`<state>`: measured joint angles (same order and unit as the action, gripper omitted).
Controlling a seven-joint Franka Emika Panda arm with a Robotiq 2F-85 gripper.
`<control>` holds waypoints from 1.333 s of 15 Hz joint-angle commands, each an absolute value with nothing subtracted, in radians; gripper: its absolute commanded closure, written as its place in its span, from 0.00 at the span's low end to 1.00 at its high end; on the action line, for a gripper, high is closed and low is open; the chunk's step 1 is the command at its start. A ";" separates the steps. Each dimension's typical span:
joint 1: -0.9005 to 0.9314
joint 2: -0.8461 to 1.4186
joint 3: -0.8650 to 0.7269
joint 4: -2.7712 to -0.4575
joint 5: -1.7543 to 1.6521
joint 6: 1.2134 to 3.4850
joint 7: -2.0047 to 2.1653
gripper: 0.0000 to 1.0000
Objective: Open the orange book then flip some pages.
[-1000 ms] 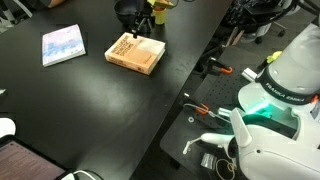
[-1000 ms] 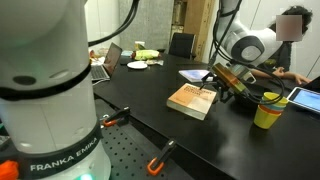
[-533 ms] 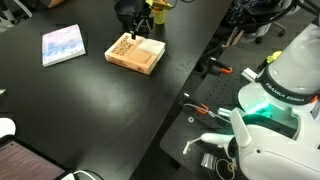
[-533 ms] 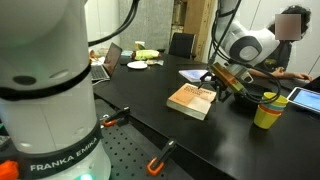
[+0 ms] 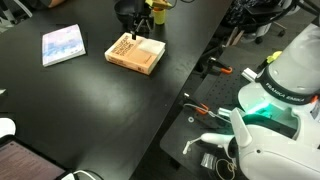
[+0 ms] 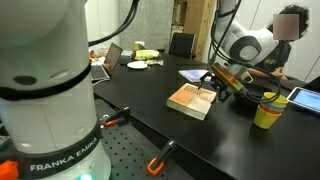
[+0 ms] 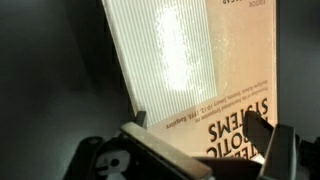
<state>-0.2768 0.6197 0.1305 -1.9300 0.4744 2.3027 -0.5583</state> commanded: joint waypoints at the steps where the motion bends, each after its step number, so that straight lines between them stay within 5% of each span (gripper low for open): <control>1: -0.260 0.613 0.104 -1.924 0.425 2.291 -0.509 0.00; 20: -0.200 0.558 0.117 -1.870 0.318 2.224 -0.393 0.00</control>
<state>-0.2180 0.6029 0.1189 -1.8793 0.3285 2.2826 -0.4274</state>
